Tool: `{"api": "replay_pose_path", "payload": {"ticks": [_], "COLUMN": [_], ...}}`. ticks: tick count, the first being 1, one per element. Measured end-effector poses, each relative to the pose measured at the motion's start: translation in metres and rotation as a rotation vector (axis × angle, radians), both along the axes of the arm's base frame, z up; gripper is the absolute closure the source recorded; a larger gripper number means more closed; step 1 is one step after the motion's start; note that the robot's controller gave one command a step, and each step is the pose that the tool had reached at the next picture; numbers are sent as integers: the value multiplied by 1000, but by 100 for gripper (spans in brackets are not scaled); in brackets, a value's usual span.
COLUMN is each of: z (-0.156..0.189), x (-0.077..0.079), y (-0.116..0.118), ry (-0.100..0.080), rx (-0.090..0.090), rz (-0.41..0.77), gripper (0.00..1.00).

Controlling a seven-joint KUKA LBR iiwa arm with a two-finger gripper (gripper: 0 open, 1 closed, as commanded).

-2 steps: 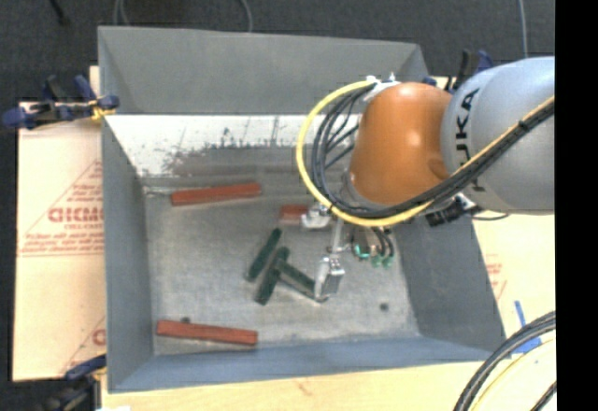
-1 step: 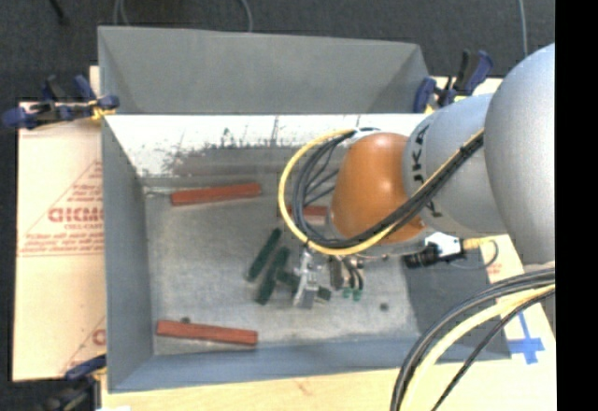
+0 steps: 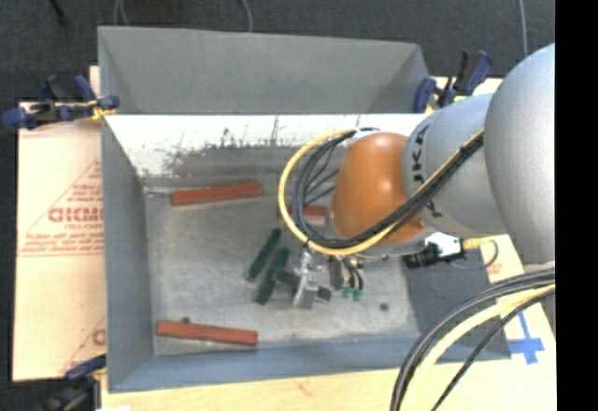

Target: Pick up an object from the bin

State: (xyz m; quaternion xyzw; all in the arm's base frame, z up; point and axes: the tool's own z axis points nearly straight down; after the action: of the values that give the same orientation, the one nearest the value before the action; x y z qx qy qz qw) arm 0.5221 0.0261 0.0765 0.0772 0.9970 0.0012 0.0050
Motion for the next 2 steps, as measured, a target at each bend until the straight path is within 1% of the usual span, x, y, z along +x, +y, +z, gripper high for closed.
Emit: {"api": "replay_pose_path", "payload": {"ticks": [1, 2], "z": [31, 40], "x": [0, 0], "y": [16, 20], "ry": [10, 8], "rx": [-1, -1], "rz": [-10, -9], "gripper": [100, 100]}}
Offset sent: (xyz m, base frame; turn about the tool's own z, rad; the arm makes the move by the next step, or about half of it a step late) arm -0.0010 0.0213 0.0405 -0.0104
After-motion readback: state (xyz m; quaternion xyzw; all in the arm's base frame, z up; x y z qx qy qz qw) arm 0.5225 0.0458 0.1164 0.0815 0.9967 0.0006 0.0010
